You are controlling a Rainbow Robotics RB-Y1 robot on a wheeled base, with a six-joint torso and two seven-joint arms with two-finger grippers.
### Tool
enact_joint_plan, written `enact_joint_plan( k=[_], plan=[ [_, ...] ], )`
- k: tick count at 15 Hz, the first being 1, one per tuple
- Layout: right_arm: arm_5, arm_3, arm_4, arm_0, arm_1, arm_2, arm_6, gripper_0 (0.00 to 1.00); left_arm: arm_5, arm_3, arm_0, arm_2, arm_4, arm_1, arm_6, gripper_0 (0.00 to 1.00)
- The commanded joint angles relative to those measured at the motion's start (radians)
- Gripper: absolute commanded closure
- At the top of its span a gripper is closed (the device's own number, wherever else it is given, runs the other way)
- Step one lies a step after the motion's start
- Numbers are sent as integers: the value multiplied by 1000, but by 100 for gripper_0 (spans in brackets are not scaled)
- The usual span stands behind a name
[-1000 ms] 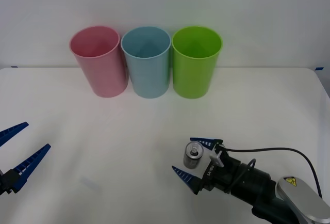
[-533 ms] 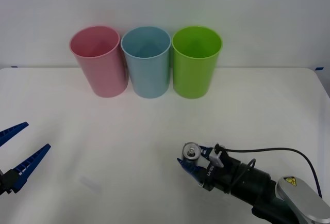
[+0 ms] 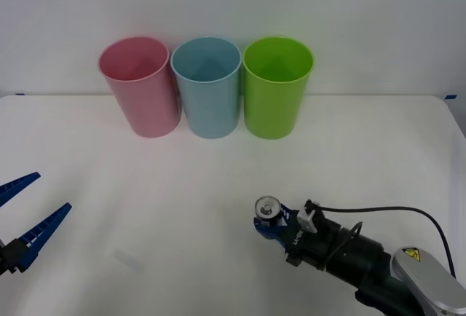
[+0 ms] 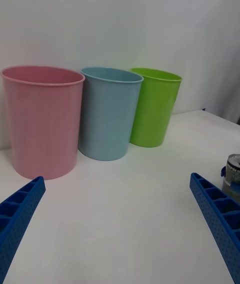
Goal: Grasp the object on the table and drop it into the matching bin: aluminum can to the light blue bin, PET bottle to the pink bin.
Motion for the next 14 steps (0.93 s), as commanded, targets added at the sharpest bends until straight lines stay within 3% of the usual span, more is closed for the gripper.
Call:
enact_joint_plan(
  k=[1,5,14],
  plan=[
    [4,-54,-17,10,-11,-7,-13,100,0,0,0,0,0,0,0,0],
    [24,-164,-49,31,-42,-13,-47,100,0,0,0,0,0,0,0,0],
    [64,-405,-48,13,-113,-32,-389,100,0,0,0,0,0,0,0,0]
  ],
)
